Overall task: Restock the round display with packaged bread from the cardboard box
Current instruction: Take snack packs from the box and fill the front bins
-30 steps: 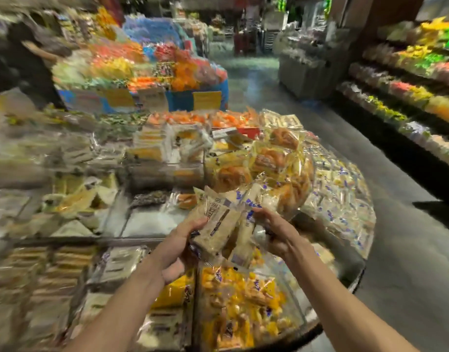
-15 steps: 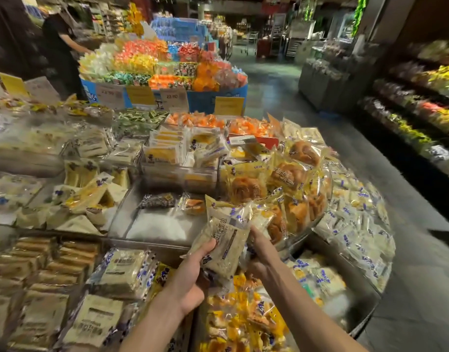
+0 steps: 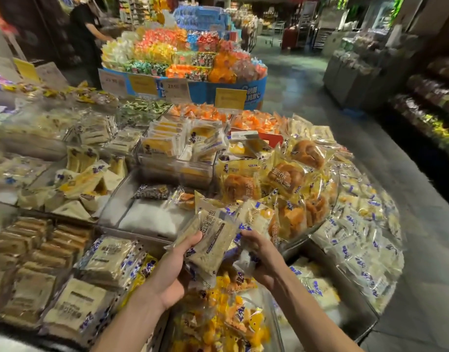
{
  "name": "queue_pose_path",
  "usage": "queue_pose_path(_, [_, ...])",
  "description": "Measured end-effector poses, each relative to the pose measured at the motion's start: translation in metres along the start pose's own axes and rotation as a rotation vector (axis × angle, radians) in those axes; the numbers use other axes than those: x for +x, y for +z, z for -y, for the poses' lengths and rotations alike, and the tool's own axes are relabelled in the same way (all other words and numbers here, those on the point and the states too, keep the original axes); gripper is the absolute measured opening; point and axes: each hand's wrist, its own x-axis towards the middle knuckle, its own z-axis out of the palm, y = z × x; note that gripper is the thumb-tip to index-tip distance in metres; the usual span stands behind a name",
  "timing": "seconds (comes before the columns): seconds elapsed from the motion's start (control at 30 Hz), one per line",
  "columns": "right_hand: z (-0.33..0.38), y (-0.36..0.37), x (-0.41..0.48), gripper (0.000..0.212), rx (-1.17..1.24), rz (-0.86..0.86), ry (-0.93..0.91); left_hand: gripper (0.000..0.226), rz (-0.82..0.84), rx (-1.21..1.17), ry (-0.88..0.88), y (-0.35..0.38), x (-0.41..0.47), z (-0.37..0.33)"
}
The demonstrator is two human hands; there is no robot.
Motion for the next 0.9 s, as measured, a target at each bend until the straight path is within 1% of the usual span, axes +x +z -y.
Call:
queue_pose_path(0.03, [-0.003,-0.004,0.0,0.021,-0.014,0.026,0.011,0.054,-0.027,0.002,0.004,-0.004,-0.003,0.0])
queue_pose_path(0.13, [-0.012,-0.011,0.002,0.013,-0.042,0.079,0.041,0.049,-0.128,-0.007,0.04,-0.018,-0.011,0.001])
queue_pose_path(0.2, [-0.017,-0.009,0.0,0.013,-0.072,0.115,0.042,0.047,-0.189,-0.006,0.071,-0.027,-0.016,0.004])
queue_pose_path(0.27, [-0.023,-0.004,-0.005,0.007,-0.044,0.181,0.069,0.036,-0.215,-0.005,0.09,-0.036,-0.02,0.009])
queue_pose_path(0.33, [-0.032,0.002,-0.008,0.013,0.014,0.238,0.109,0.025,-0.226,-0.007,0.085,-0.043,-0.023,0.013])
queue_pose_path(0.37, [-0.037,0.005,-0.01,0.014,0.026,0.248,0.127,0.025,-0.226,-0.016,0.072,-0.047,-0.024,0.015])
queue_pose_path(0.43, [-0.049,0.01,-0.01,0.007,0.024,0.261,0.149,0.028,-0.216,-0.044,0.041,-0.055,-0.025,0.017])
queue_pose_path(0.47, [-0.055,0.013,-0.007,0.007,0.024,0.261,0.155,0.03,-0.212,-0.063,0.024,-0.059,-0.024,0.017])
queue_pose_path(0.57, [-0.072,0.029,-0.007,0.015,0.044,0.265,0.16,0.043,-0.182,-0.079,-0.039,-0.079,-0.016,0.018])
queue_pose_path(0.7, [-0.098,0.059,-0.004,0.019,0.054,0.216,0.15,0.041,-0.12,-0.034,-0.096,-0.106,-0.006,0.009])
queue_pose_path(0.73, [-0.108,0.067,-0.001,0.021,0.05,0.176,0.145,0.045,-0.103,-0.023,-0.113,-0.114,-0.003,0.006])
queue_pose_path(0.83, [-0.133,0.098,0.005,0.035,0.063,0.071,0.114,0.07,-0.084,0.045,-0.131,-0.143,0.009,-0.003])
queue_pose_path(0.9, [-0.146,0.116,0.006,0.031,0.099,0.034,0.078,0.083,-0.029,0.104,-0.135,-0.156,0.015,-0.009])
